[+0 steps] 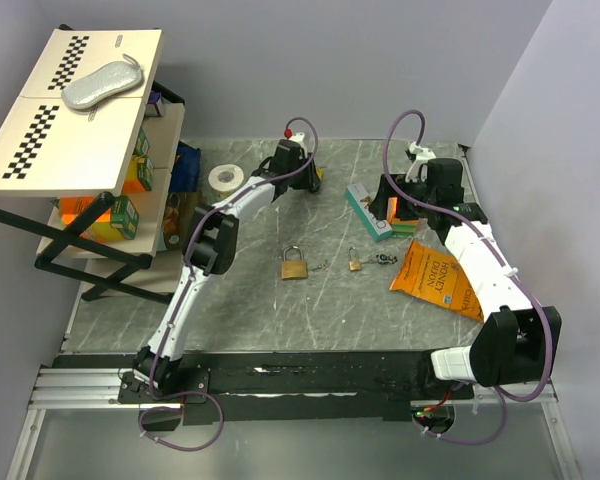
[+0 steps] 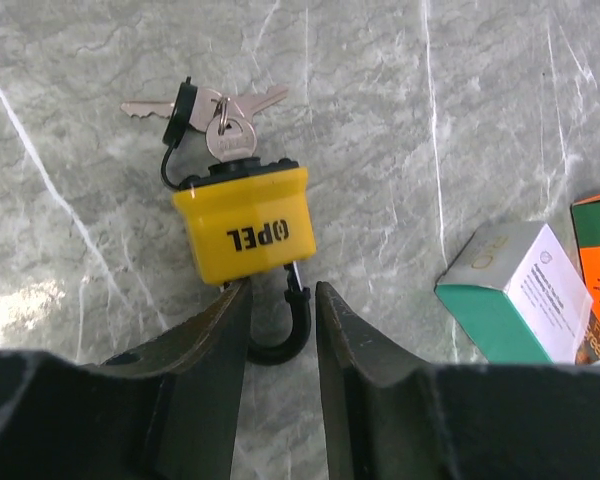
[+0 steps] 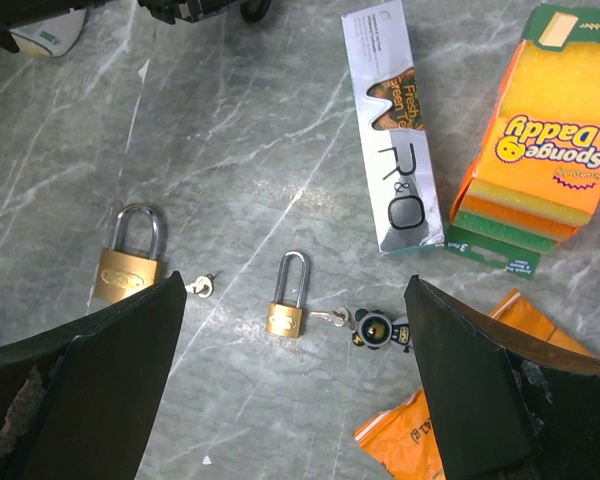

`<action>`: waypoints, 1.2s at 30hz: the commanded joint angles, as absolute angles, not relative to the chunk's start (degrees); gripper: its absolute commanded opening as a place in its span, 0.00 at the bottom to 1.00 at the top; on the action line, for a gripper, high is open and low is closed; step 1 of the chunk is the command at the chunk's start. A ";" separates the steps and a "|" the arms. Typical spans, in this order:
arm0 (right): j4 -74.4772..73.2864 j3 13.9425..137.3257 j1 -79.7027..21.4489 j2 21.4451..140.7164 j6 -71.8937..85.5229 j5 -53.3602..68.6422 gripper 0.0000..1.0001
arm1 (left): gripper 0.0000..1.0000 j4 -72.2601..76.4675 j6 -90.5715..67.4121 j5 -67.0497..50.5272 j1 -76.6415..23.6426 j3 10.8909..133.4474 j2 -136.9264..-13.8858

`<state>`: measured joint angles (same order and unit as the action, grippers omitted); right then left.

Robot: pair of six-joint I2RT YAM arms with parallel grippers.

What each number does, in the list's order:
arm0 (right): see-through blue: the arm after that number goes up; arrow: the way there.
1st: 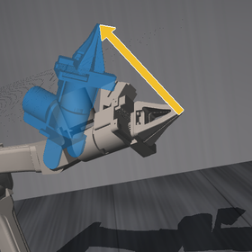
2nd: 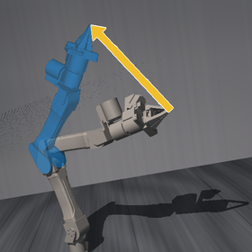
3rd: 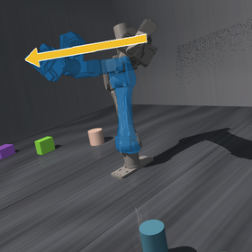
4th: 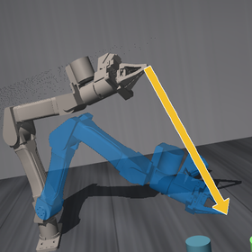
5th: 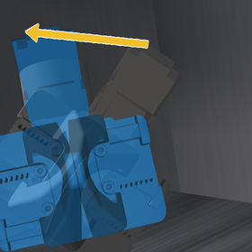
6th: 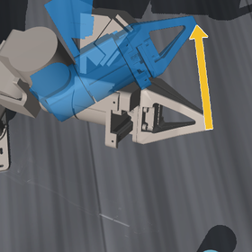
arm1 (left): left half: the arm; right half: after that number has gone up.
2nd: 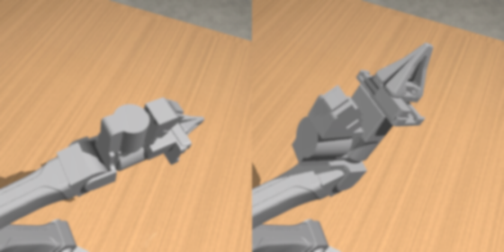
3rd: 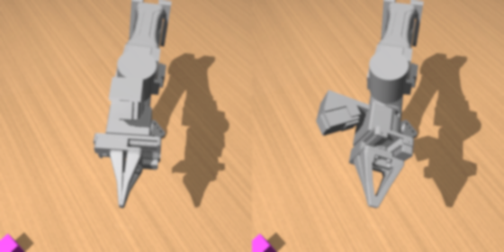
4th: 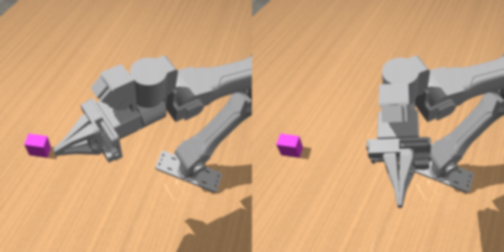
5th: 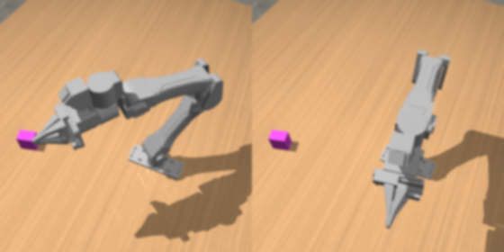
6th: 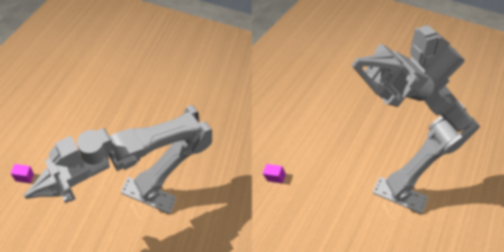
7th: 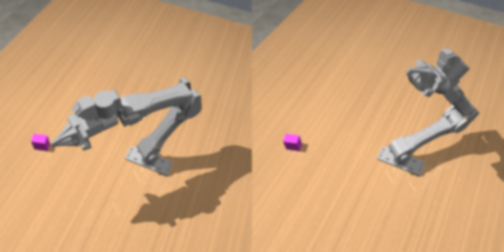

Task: Lock with the key
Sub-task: Move the lock to the center of the board.

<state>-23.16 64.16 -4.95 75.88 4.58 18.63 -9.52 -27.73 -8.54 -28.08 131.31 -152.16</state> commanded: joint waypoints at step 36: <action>-21.80 67.06 -2.20 77.43 5.89 26.45 0.99 | 0.95 -33.14 2.54 -13.00 -25.50 113.29 -125.07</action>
<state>-23.59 64.55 -2.63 76.27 5.08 23.42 -33.23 -5.17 -8.99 -27.70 109.97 -130.98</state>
